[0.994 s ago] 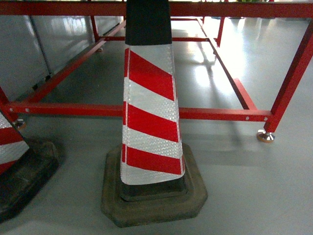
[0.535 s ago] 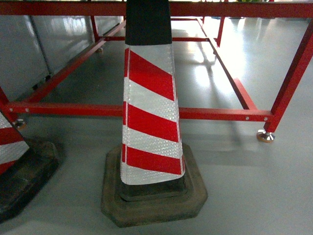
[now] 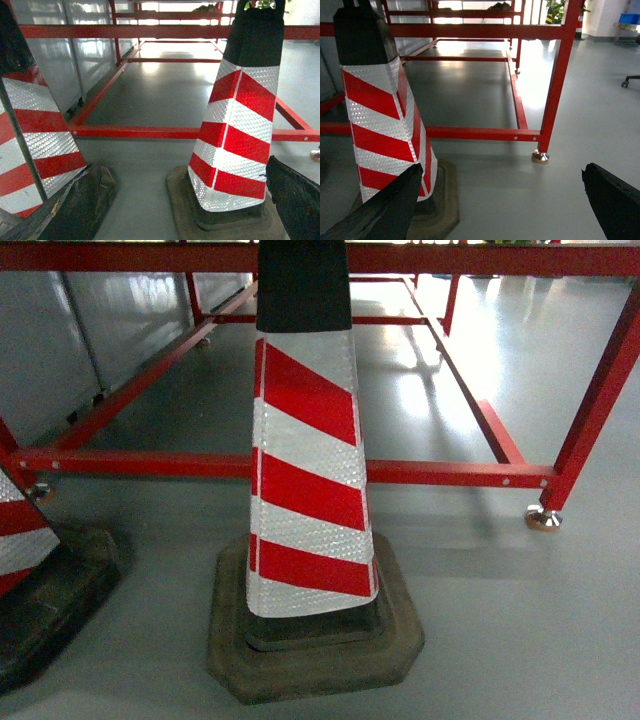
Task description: Pick blue part to blue bin on bottom shelf
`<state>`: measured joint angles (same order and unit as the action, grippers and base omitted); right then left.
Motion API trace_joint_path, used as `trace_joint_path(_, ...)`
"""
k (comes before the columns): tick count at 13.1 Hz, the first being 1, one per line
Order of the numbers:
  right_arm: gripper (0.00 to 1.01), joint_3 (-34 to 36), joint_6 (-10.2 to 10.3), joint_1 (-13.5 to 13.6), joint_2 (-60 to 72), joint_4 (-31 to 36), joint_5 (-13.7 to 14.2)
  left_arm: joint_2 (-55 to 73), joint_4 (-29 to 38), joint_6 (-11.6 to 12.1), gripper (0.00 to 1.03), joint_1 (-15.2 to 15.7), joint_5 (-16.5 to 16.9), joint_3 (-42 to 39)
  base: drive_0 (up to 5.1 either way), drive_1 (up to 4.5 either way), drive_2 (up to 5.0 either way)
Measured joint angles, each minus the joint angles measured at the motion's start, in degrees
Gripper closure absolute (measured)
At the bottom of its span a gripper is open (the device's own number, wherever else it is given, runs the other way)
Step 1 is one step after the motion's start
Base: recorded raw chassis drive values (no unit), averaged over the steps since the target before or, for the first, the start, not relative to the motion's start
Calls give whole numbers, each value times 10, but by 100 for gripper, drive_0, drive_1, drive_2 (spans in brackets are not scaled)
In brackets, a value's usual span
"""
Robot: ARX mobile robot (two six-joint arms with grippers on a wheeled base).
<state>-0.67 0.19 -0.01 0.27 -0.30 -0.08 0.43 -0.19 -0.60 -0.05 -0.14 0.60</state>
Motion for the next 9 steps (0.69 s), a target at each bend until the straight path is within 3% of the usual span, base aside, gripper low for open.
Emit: trace_joint_path(9, 3, 0, 0, 0, 0, -1, 0, 0, -2, 0, 5, 0, 2, 0, 0, 0, 0)
